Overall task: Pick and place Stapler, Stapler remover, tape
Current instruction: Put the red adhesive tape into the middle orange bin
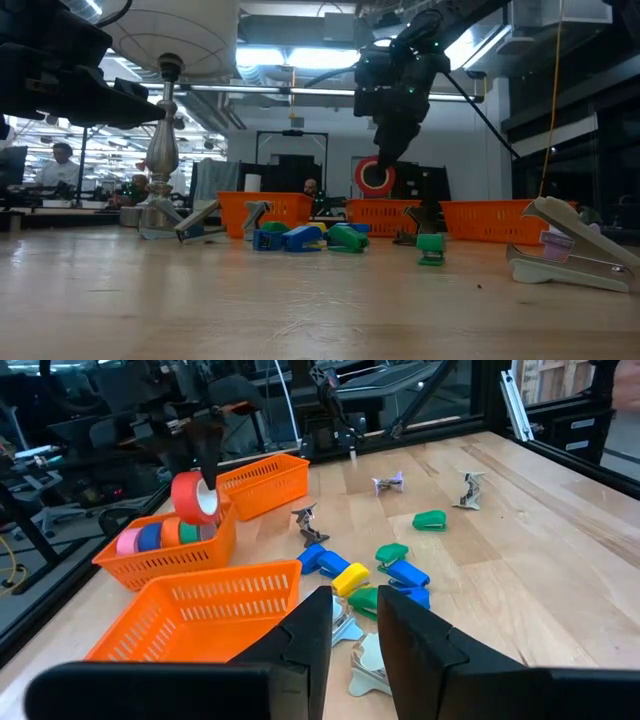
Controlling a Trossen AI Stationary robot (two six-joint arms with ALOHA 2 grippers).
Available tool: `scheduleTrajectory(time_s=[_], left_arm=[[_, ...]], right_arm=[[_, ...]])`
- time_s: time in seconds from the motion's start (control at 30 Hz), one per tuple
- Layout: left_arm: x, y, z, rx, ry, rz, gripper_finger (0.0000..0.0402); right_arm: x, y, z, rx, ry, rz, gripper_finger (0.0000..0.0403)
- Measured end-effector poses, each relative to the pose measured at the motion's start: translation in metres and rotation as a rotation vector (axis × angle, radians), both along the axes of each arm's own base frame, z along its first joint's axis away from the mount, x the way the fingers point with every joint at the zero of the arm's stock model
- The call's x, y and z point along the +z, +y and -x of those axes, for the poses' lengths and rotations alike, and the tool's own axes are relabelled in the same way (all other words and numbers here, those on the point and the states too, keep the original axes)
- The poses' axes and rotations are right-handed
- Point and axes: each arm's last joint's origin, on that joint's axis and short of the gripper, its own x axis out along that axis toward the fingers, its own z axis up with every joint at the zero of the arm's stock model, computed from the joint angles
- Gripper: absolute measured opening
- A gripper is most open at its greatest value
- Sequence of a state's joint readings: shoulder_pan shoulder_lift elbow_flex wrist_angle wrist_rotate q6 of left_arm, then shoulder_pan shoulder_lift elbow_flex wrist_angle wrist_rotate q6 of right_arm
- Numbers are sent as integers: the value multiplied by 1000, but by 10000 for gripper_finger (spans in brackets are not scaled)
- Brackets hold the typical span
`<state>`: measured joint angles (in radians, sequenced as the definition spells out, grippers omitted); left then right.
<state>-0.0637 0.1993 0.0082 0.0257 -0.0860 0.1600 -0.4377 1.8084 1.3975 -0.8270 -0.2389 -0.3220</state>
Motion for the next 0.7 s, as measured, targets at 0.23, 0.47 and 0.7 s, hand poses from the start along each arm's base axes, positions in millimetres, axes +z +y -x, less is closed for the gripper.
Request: scheduleTrajectory(time_s=[0.23,0.47,0.7], left_arm=[[0,0,0,0,0,0,78],[0,0,0,0,0,0,77],[0,0,0,0,0,0,79]], right_arm=[[-1,3,3,8,28,-30,116],[-9,4,6,7,43,-40,118],[-12,2,8,-11,78,0,119]])
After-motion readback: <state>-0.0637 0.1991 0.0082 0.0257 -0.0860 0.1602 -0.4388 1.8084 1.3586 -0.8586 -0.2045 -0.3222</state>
